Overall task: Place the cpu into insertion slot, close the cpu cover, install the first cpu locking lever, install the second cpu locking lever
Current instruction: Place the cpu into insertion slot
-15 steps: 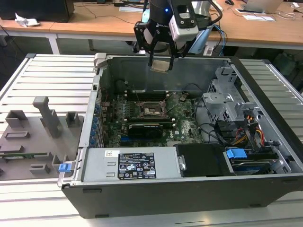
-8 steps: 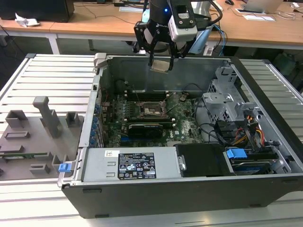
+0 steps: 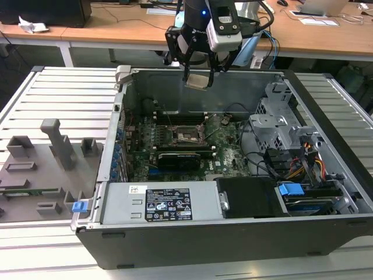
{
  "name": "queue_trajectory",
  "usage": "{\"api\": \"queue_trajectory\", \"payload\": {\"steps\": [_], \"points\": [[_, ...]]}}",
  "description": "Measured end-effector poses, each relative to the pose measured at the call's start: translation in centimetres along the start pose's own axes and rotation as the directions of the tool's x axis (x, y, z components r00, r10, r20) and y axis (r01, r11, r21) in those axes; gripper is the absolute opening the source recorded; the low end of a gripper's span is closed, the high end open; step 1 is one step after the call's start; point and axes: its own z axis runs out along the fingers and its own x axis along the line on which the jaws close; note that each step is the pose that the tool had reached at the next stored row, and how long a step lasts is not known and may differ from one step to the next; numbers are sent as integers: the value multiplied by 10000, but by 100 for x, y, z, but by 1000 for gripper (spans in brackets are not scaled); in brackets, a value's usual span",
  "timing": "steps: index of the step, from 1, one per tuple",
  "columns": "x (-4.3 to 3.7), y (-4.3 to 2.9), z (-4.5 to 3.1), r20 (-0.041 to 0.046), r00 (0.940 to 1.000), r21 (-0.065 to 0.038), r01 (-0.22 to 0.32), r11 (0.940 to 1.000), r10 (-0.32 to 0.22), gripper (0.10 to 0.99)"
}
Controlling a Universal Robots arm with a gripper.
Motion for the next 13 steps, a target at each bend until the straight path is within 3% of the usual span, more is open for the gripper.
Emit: {"api": "queue_trajectory", "payload": {"steps": [13], "points": [[0,0,0,32,9994,-8,-349,9994,349,541]]}}
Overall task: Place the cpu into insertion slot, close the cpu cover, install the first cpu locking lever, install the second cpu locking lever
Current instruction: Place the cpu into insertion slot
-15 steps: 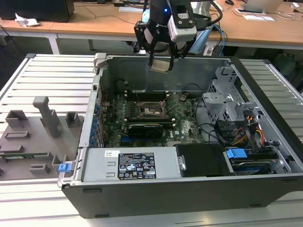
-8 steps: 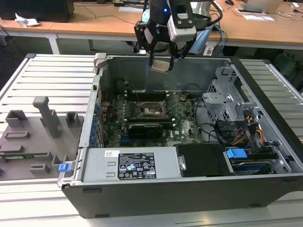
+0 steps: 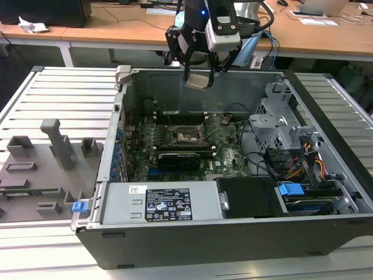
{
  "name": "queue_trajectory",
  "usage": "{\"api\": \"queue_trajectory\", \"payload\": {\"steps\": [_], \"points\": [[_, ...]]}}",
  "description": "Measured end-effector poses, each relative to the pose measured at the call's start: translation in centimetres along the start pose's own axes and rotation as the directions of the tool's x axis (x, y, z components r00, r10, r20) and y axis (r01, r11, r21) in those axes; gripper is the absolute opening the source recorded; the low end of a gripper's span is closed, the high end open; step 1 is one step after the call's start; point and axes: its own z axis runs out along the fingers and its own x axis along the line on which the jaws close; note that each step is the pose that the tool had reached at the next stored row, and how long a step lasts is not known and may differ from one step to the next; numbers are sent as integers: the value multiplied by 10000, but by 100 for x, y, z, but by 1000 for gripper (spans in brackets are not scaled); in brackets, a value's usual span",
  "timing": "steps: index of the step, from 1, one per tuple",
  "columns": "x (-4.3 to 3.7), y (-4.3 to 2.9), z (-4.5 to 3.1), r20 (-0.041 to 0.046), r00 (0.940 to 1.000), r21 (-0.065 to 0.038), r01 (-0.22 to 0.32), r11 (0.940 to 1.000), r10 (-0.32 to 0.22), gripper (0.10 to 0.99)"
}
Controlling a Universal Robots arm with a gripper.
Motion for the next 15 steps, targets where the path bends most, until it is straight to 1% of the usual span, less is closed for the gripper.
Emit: {"api": "queue_trajectory", "payload": {"steps": [15], "points": [[0,0,0,47,9986,-11,-521,9986,521,541]]}}
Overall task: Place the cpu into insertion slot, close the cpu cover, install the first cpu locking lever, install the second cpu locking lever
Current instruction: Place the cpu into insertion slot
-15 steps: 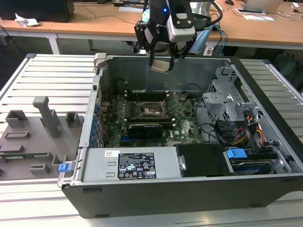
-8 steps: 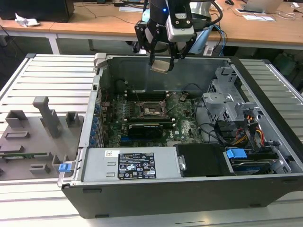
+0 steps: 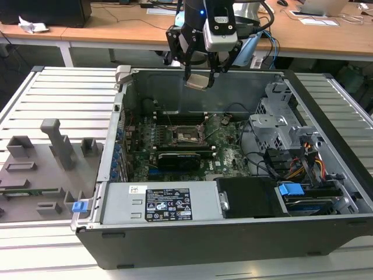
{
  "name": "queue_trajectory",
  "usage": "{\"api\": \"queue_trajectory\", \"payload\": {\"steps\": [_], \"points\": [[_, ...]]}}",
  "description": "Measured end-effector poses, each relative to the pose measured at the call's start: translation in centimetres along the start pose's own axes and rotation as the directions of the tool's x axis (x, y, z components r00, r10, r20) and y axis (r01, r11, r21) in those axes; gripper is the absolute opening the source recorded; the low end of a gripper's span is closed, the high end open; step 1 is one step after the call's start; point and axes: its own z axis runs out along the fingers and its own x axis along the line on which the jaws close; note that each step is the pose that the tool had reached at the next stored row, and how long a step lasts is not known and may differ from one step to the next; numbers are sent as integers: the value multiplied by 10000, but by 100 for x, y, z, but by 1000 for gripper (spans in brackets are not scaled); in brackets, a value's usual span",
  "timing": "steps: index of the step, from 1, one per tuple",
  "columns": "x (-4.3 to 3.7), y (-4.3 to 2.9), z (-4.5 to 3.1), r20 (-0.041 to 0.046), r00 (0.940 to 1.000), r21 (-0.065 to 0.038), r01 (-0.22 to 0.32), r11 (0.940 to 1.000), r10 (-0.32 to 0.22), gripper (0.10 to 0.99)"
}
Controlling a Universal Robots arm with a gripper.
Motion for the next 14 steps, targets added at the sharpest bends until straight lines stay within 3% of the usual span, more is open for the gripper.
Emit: {"api": "queue_trajectory", "payload": {"steps": [14], "points": [[0,0,0,58,9978,-14,-655,9978,656,541]]}}
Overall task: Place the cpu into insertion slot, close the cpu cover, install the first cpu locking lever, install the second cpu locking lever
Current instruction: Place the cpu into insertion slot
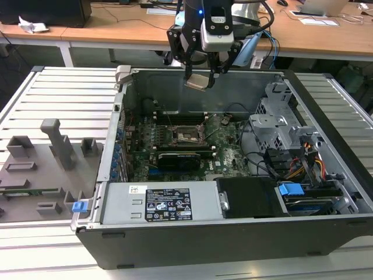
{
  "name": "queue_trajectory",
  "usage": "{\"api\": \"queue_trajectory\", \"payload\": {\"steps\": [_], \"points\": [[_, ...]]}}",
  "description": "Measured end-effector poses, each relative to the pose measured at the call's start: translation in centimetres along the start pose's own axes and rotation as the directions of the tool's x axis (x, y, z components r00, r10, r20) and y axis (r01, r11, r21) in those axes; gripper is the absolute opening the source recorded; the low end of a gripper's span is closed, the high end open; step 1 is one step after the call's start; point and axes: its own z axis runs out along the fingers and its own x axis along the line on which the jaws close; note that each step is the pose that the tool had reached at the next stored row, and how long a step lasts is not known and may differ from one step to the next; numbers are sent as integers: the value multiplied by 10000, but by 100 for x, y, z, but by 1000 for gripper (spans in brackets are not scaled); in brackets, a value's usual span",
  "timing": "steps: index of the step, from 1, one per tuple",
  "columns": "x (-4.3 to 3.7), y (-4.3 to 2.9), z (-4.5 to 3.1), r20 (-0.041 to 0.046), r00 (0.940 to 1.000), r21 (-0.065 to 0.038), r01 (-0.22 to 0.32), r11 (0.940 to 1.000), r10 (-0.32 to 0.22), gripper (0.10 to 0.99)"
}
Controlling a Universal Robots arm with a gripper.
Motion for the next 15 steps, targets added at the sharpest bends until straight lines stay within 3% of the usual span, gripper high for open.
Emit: {"api": "queue_trajectory", "payload": {"steps": [15], "points": [[0,0,1,49,9985,-12,-542,9985,542,541]]}}
